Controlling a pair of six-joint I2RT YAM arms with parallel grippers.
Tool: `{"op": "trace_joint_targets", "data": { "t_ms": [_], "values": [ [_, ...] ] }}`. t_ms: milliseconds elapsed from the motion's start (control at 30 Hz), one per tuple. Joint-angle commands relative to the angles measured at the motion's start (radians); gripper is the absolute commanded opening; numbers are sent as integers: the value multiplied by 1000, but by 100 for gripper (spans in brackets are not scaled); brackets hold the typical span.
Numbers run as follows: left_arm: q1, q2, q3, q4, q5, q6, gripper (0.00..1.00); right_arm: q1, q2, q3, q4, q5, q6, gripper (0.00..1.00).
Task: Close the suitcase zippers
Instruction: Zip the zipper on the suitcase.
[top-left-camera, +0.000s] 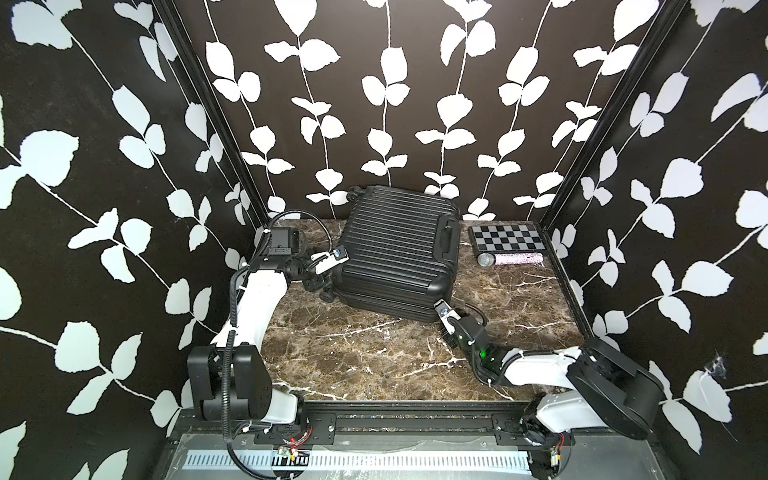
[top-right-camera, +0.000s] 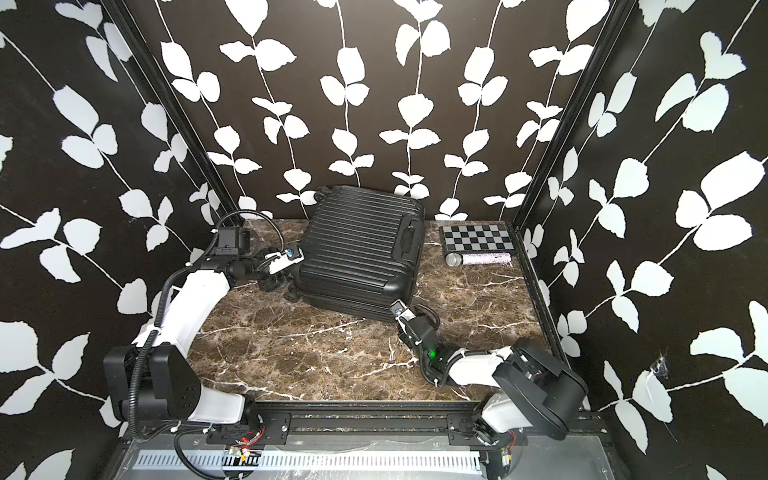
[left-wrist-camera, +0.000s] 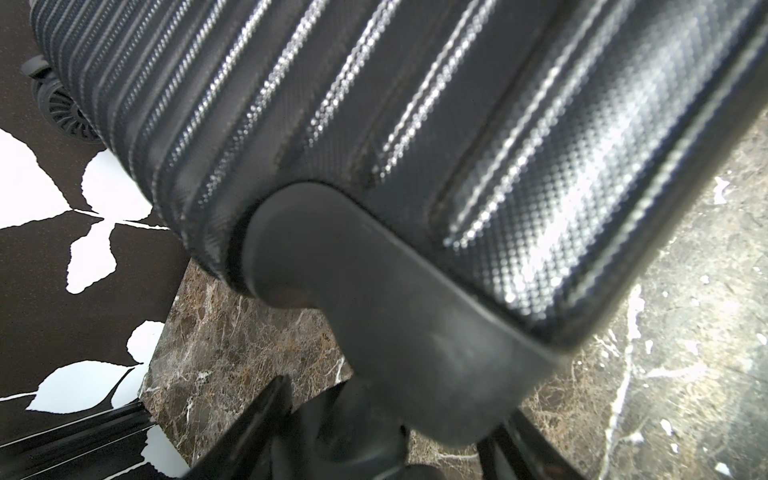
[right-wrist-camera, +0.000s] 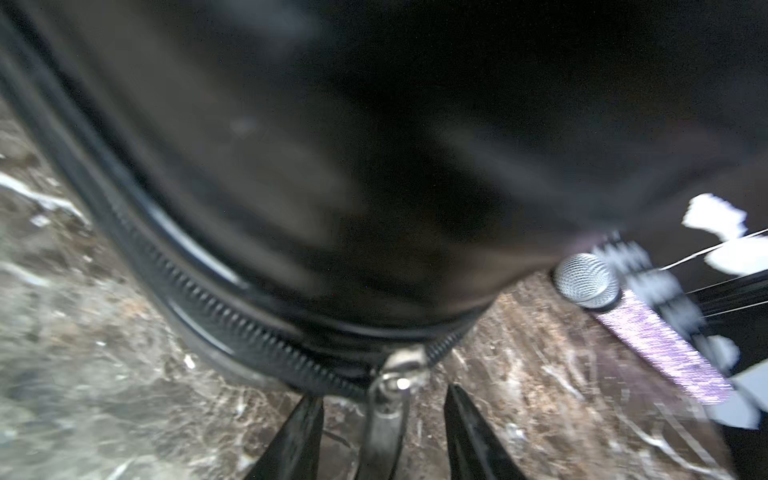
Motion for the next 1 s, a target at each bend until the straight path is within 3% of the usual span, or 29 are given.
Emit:
{"op": "trace_joint_targets", "data": {
  "t_ms": [0,233,333,400,533,700,800,967],
  "values": [
    [-3,-35,-17,-9,44,-3,69,22,28,39,104,133,-40,46],
    [-3,-35,-21,-7,47,-5,69,44,-11,47,87,164,-65,26],
    [-3,-35,-20,-9,47,-5,69,48,-65,40,34,138,-43,7],
    [-4,-37,-20,-8,47,-5,69,45,-116,28,-16,90,-11,0],
    [-3,-47,-23,-3,58,-13,69,17,-189,18,-168,-83,104,0],
    [-11,-64,-16,-9,87,-77,69,-46,-218,-15,-213,-320,231,0],
    [-30,-68,-19,-22,81,-129,66,-74,-213,-27,-199,-389,284,0],
    [-77,-75,-58,-27,11,-115,65,-115,-207,-22,-177,-432,321,0]
  ]
}}
